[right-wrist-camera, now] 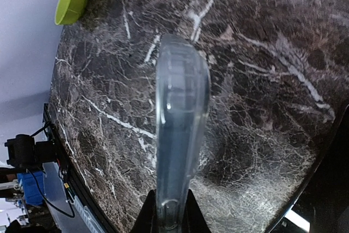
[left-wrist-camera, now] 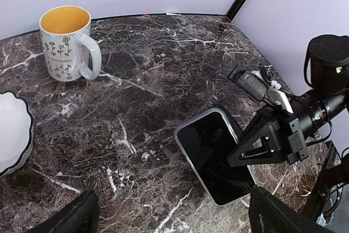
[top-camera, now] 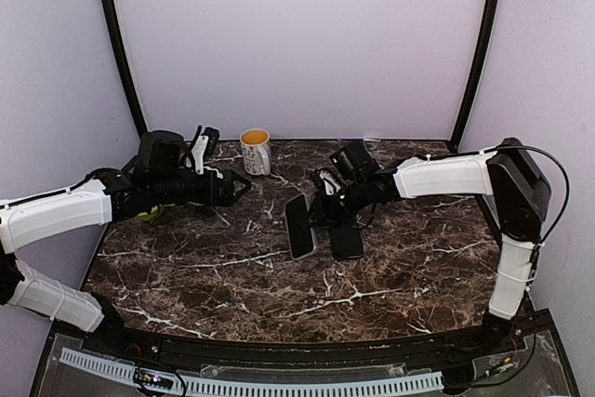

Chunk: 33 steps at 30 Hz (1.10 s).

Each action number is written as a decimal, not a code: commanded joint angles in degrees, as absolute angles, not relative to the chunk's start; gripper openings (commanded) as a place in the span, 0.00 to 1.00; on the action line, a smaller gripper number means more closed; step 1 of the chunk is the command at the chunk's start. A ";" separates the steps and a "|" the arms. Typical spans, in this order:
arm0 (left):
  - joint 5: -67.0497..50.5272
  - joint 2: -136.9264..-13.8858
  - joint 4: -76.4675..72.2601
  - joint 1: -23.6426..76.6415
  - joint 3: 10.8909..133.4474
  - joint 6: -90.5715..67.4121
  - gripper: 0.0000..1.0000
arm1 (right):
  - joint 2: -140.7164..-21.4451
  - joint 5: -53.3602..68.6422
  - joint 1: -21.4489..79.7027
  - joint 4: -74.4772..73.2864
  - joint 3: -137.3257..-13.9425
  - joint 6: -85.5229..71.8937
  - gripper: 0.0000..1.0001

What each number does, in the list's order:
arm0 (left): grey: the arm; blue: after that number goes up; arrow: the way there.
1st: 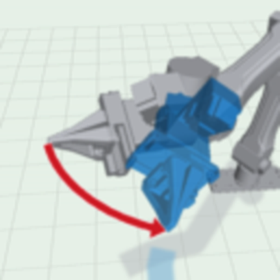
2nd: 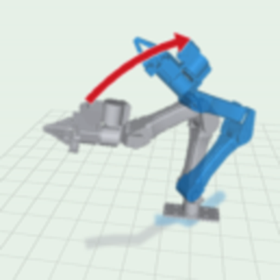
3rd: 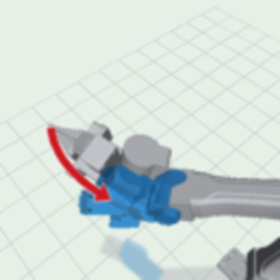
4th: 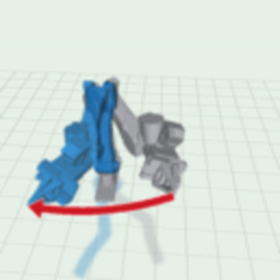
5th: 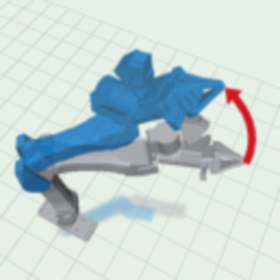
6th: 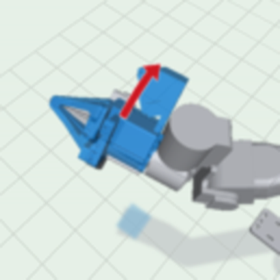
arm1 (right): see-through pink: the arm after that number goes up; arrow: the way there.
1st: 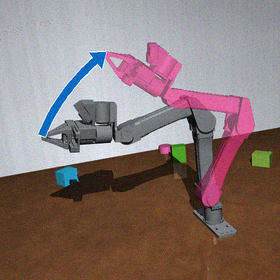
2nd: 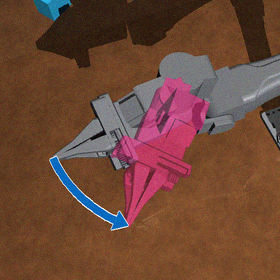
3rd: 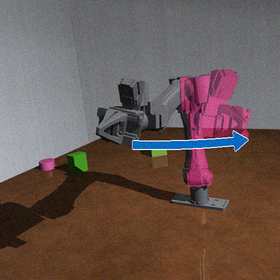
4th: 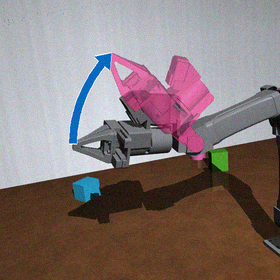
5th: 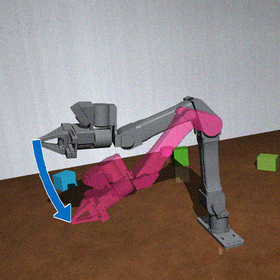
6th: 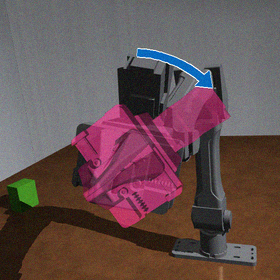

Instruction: Put the phone into the phone case

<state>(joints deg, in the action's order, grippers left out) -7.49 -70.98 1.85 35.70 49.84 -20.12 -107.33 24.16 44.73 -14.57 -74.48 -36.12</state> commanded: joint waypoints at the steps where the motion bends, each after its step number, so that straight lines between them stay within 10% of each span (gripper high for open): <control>1: -6.48 -70.24 2.63 35.20 49.33 -19.48 0.98 | -109.79 31.12 43.67 -7.88 -76.30 -41.68 0.00; 11: -5.54 -70.25 1.68 35.07 48.33 -19.78 0.98 | -113.03 30.29 42.86 -1.47 -70.78 -49.41 0.00; 23: -5.74 -70.64 1.07 35.07 48.19 -20.12 0.98 | -114.60 23.17 42.71 -8.77 -71.20 -47.22 0.45; 33: -5.61 -71.18 1.04 35.02 48.52 -19.61 0.98 | -111.16 17.07 43.60 -17.69 -74.58 -42.87 0.61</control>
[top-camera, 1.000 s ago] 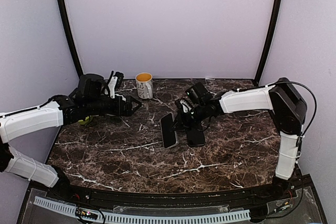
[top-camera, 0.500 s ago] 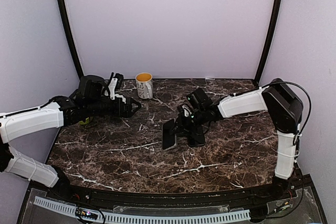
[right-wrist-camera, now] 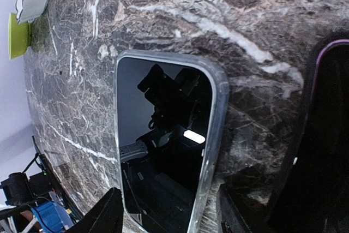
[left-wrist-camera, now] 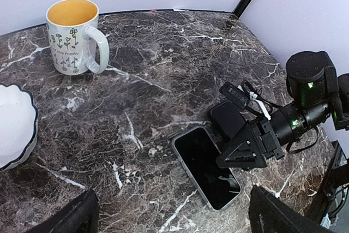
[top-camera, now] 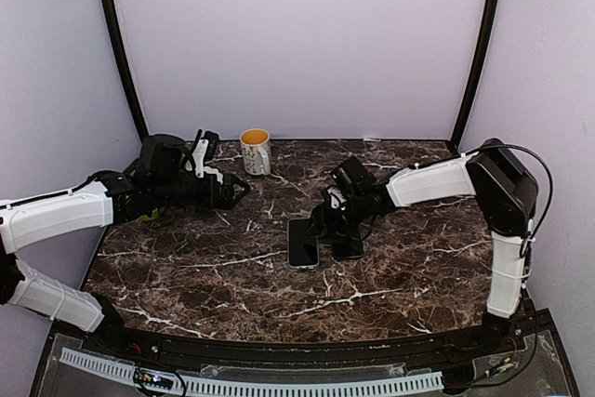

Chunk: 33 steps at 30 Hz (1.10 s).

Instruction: Put the phone into the phone case

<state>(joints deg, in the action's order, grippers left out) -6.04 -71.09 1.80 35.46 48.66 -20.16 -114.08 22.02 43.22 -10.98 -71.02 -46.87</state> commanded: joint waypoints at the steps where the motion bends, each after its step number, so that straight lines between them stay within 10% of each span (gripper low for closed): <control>1: -5.44 -71.15 1.47 34.79 48.65 -19.30 0.98 | -110.53 14.82 43.64 -20.86 -76.46 -40.91 0.63; 7: -5.75 -69.78 3.61 27.67 50.08 -18.67 0.99 | -99.95 -0.47 39.96 -28.61 -81.27 -29.10 0.98; 20: 12.38 -62.15 -17.14 12.46 38.78 -11.90 0.99 | -71.80 -11.57 11.16 4.54 -43.75 -20.04 0.99; 33: 8.89 -67.32 -49.29 6.88 19.39 1.87 0.99 | -66.56 -17.29 8.31 18.12 -28.57 -18.78 0.99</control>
